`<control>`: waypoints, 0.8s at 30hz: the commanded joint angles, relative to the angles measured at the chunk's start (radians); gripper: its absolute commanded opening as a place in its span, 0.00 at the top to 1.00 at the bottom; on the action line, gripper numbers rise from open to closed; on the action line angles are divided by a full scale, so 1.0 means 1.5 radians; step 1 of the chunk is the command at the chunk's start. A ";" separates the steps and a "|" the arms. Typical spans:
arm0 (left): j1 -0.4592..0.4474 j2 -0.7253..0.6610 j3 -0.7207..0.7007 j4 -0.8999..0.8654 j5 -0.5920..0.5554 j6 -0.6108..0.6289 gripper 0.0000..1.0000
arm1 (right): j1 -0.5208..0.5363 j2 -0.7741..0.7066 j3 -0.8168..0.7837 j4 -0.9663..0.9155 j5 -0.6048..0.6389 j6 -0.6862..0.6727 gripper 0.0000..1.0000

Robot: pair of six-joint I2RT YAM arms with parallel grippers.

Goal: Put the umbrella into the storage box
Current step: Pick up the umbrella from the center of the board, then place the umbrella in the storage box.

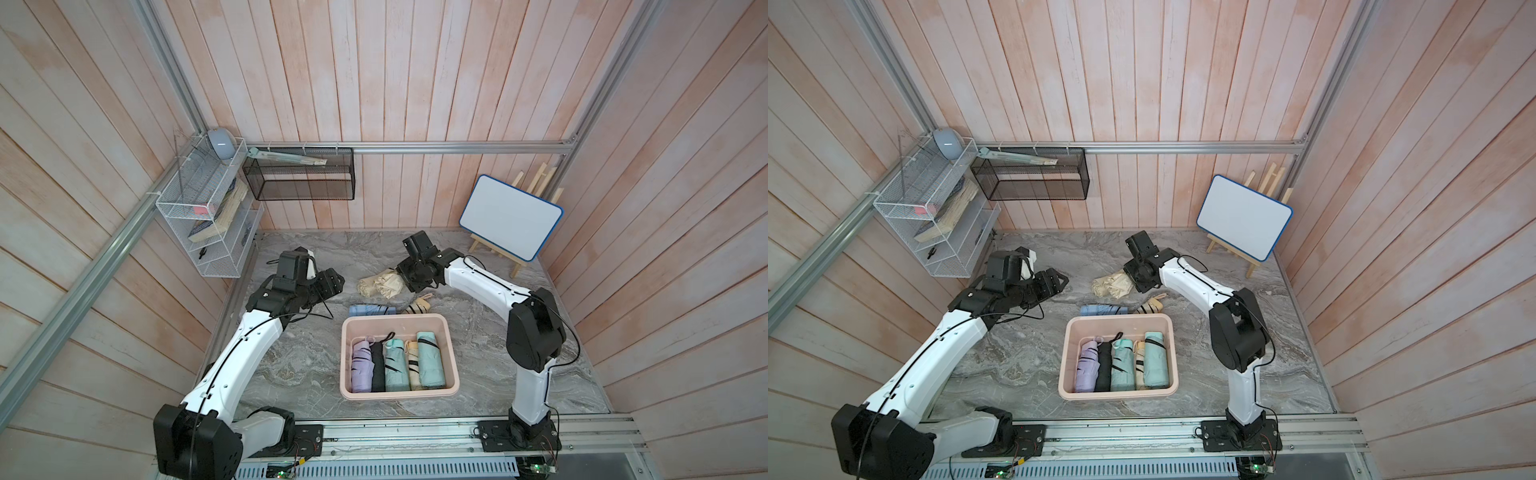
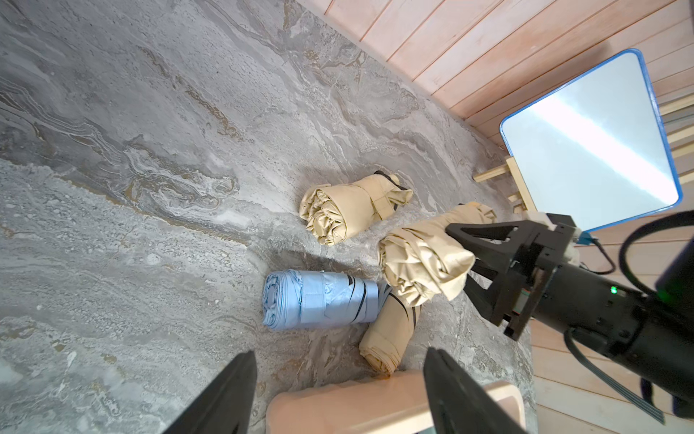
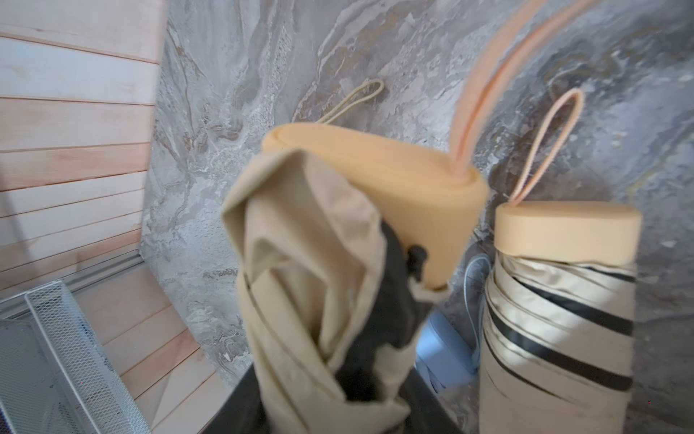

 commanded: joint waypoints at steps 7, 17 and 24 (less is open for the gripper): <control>0.002 -0.077 -0.059 -0.033 0.076 -0.030 0.24 | 0.033 -0.140 -0.062 -0.019 0.063 -0.067 0.55; -0.063 -0.144 -0.140 -0.059 0.099 -0.084 0.29 | 0.116 -0.251 -0.106 -0.074 0.089 -0.134 0.56; -0.106 -0.178 -0.205 -0.025 0.098 -0.152 0.31 | 0.188 -0.316 -0.156 -0.094 0.091 -0.181 0.57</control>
